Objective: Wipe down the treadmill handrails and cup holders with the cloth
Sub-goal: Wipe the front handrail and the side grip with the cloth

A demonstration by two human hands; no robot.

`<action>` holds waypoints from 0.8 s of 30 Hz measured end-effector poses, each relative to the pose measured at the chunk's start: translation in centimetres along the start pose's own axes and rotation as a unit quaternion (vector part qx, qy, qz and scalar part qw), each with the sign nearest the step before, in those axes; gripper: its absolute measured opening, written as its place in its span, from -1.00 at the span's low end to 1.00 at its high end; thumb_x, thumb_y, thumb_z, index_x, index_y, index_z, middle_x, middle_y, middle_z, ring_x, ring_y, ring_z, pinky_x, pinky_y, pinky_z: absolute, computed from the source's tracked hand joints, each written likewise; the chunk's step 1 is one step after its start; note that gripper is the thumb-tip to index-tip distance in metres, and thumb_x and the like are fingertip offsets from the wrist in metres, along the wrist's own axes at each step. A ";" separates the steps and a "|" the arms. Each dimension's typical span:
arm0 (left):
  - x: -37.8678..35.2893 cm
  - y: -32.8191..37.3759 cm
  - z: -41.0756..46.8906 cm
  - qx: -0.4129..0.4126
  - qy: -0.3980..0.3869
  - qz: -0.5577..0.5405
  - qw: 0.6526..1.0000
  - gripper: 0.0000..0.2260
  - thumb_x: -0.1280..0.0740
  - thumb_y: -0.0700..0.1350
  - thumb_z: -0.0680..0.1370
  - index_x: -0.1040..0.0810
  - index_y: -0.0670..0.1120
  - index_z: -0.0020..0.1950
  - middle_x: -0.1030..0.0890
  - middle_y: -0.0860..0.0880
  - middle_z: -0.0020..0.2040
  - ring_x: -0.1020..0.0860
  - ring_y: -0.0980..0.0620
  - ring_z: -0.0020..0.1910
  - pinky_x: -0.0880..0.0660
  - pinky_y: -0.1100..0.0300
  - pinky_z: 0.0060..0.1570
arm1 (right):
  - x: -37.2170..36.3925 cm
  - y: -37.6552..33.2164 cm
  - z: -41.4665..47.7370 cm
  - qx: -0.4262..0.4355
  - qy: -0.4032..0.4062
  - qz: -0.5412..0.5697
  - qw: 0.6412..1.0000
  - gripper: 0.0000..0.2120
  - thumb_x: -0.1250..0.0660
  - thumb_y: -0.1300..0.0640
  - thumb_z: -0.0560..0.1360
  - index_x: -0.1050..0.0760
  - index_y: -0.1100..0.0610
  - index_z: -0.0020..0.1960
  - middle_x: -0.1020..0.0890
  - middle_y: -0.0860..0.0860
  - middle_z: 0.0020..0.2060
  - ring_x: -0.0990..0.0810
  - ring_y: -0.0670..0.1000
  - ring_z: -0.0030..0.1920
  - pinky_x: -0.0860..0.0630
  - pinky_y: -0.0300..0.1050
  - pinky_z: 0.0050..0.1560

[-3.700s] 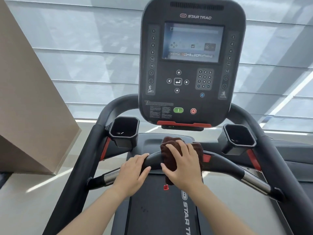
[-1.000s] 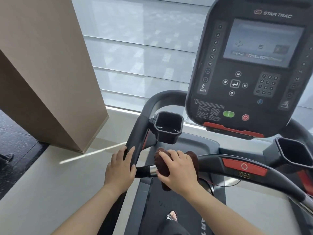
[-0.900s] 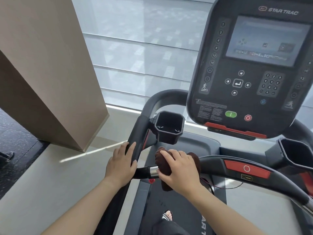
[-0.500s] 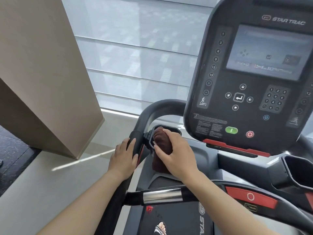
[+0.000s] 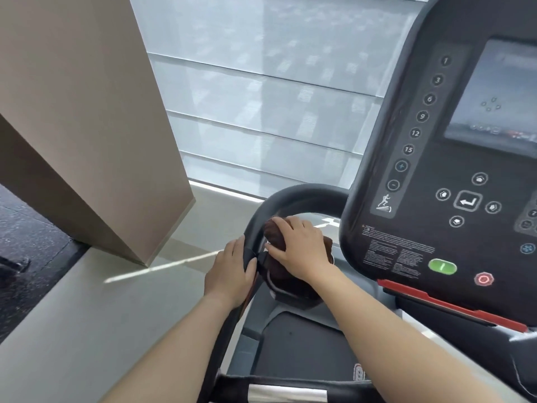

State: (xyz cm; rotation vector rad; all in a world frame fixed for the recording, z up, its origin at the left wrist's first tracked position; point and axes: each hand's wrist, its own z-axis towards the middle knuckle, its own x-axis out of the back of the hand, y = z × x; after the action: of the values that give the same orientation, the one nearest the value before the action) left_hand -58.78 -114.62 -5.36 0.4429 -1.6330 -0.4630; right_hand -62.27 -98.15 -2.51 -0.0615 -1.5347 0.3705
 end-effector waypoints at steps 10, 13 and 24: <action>-0.2 -0.1 1.5 -0.015 -0.018 -0.046 0.999 -0.53 -0.13 0.01 0.57 -0.13 -0.01 0.46 -0.32 -0.03 0.39 -0.32 -0.03 0.34 -0.41 -0.04 0.26 | -1.3 0.8 -1.2 0.027 0.030 0.002 0.999 -0.45 -0.22 -0.20 0.44 -0.26 -0.04 0.37 -0.44 0.04 0.26 -0.38 0.14 0.19 -0.37 0.10 0.13; -0.3 0.0 1.5 -0.020 -0.019 -0.051 0.998 -0.53 -0.13 0.01 0.57 -0.14 -0.02 0.47 -0.32 -0.04 0.40 -0.32 -0.04 0.36 -0.38 -0.03 0.28 | -1.2 1.0 0.1 0.004 0.027 -0.003 1.000 -0.46 -0.20 -0.22 0.45 -0.27 -0.03 0.36 -0.46 0.05 0.23 -0.42 0.16 0.15 -0.40 0.09 0.08; -0.2 -0.2 1.5 -0.010 -0.017 -0.057 0.998 -0.53 -0.14 0.03 0.57 -0.14 0.00 0.45 -0.35 -0.04 0.36 -0.35 -0.05 0.31 -0.42 -0.04 0.24 | 2.5 0.2 -3.4 0.014 0.048 0.055 0.997 -0.49 -0.12 -0.18 0.44 -0.31 -0.01 0.33 -0.50 0.03 0.18 -0.46 0.14 0.11 -0.44 0.11 0.05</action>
State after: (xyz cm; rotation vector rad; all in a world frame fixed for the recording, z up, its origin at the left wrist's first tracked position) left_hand -60.24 -114.68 -5.78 0.5175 -1.6393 -0.5749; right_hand -58.99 -96.58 -0.29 -0.1393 -1.4335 0.4700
